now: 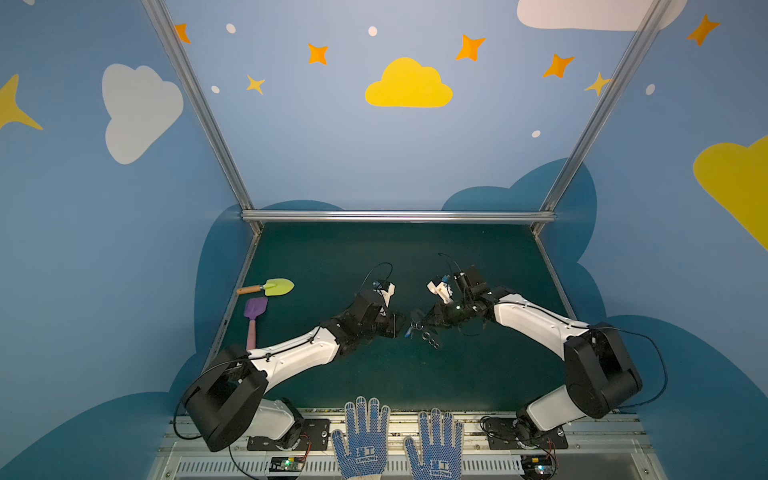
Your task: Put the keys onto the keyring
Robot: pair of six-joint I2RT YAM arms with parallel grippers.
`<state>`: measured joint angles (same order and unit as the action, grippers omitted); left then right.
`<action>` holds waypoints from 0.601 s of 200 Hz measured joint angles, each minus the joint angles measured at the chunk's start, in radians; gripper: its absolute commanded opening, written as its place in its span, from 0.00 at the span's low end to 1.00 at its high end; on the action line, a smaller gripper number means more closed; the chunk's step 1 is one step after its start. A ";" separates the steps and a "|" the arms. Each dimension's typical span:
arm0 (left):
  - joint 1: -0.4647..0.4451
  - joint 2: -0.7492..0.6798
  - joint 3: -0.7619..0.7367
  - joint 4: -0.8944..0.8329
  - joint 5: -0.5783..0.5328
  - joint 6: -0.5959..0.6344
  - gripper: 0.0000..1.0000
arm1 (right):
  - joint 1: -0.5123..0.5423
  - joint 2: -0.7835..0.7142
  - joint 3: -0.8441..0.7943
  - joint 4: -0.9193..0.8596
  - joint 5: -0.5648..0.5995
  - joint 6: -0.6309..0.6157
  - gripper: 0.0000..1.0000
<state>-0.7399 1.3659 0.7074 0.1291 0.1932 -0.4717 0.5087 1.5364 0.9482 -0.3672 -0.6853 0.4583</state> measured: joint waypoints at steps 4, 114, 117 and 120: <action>0.000 -0.006 -0.002 -0.004 0.001 0.000 0.34 | -0.004 0.000 0.000 0.002 -0.005 0.007 0.00; -0.008 0.031 -0.032 0.002 0.010 -0.076 0.54 | -0.012 -0.003 0.000 0.045 0.000 0.089 0.00; -0.006 0.030 -0.033 0.003 0.005 -0.084 0.55 | -0.010 -0.002 0.000 0.048 0.002 0.089 0.00; -0.001 0.029 -0.034 0.004 -0.001 -0.093 0.55 | -0.008 -0.001 0.000 0.050 0.003 0.089 0.00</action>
<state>-0.7406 1.3949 0.6731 0.1329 0.1921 -0.5648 0.5007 1.5356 0.9482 -0.3176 -0.6823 0.5472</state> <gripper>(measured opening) 0.525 0.047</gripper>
